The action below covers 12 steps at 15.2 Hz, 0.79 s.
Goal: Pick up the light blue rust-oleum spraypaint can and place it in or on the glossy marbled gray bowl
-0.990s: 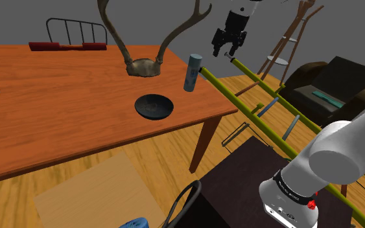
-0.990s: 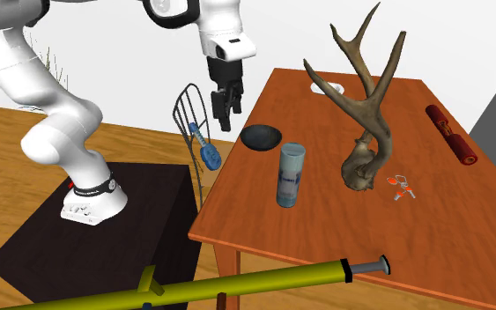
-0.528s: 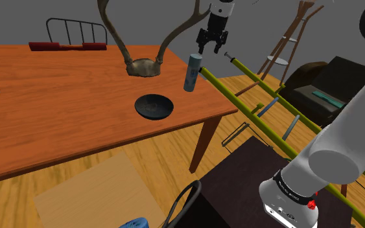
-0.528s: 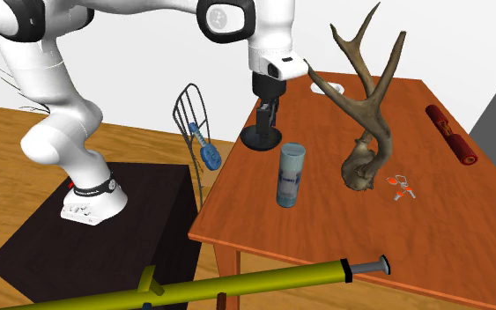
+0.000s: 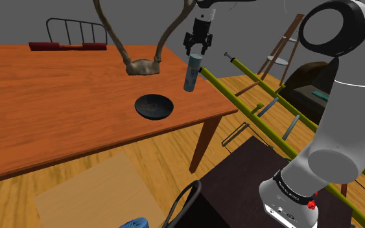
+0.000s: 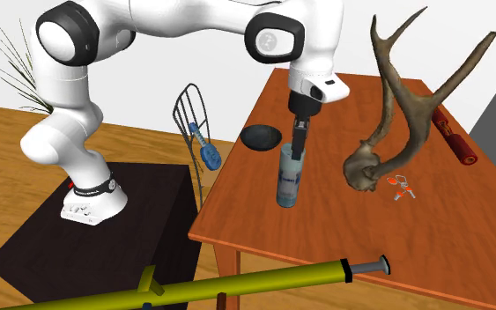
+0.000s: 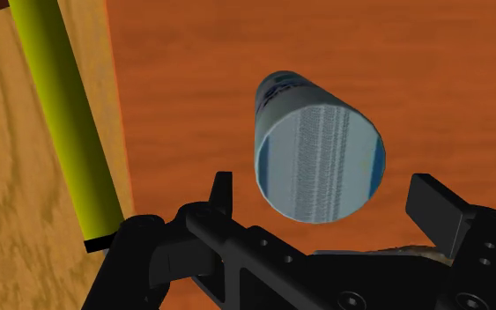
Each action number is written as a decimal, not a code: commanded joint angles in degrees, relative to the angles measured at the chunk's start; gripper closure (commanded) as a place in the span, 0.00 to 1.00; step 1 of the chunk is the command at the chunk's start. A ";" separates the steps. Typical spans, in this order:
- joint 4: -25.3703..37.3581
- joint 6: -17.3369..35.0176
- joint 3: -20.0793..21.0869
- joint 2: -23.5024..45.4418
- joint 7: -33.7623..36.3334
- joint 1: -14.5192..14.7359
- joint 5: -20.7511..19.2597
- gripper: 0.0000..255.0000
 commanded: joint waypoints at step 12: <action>-3.20 4.38 0.03 1.22 -0.15 -0.05 0.13 0.00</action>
